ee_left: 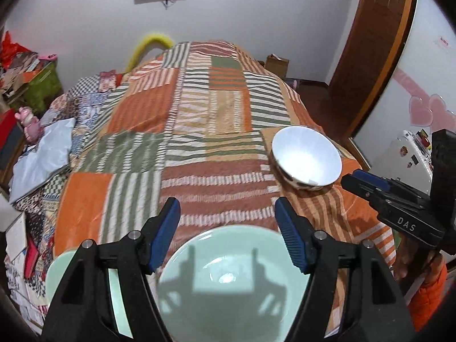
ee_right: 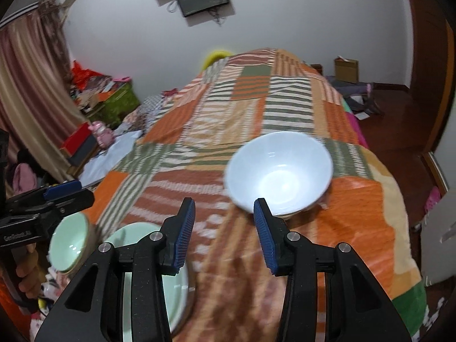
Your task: Organize plates and bowls
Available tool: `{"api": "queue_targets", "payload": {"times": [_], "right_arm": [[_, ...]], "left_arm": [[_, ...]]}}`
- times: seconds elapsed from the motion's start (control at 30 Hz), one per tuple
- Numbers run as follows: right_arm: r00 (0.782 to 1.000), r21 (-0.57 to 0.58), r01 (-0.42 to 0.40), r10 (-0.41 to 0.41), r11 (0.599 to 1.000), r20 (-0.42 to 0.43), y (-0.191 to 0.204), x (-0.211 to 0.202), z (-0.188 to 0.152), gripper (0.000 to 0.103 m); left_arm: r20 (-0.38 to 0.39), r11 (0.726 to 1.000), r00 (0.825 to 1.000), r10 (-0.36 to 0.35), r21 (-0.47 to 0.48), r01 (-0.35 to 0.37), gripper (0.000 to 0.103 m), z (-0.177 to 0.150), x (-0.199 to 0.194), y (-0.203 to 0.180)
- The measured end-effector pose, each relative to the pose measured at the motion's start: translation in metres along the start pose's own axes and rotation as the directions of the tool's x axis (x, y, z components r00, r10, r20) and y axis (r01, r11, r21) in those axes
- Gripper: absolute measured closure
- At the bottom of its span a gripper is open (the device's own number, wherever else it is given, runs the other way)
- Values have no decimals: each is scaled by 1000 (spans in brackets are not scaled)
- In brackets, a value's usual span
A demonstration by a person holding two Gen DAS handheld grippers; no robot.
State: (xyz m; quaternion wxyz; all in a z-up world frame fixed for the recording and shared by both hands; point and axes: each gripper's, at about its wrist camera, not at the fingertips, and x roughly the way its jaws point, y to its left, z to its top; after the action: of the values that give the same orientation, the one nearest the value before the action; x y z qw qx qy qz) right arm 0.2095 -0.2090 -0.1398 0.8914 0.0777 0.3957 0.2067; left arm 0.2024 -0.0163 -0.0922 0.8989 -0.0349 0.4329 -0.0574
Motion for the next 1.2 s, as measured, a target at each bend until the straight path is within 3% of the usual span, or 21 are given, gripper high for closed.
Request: {"api": "queue_targets", "payload": {"times": [0.53, 0.67, 0.8, 1.03, 1.1, 1.2], "right_arm": [[988, 98, 136, -129, 986, -80, -75, 49, 12, 64], [988, 107, 129, -118, 986, -102, -83, 62, 15, 64], [987, 97, 102, -89, 990, -132, -85, 74, 15, 78], [988, 86, 60, -47, 994, -144, -83, 82, 14, 81], [987, 63, 42, -32, 997, -156, -77, 84, 13, 81], [986, 43, 24, -16, 999, -166, -72, 86, 13, 81]], "left_arm": [[-77, 997, 994, -79, 17, 81, 35, 35, 103, -22], [-88, 994, 991, -102, 27, 105, 35, 40, 122, -29], [-124, 992, 985, -117, 33, 122, 35, 44, 144, -36], [-168, 988, 976, -136, 49, 146, 35, 45, 167, -47], [-186, 987, 972, -141, 47, 152, 42, 46, 174, -49], [-224, 987, 964, -141, 44, 154, 61, 43, 185, -52]]}}
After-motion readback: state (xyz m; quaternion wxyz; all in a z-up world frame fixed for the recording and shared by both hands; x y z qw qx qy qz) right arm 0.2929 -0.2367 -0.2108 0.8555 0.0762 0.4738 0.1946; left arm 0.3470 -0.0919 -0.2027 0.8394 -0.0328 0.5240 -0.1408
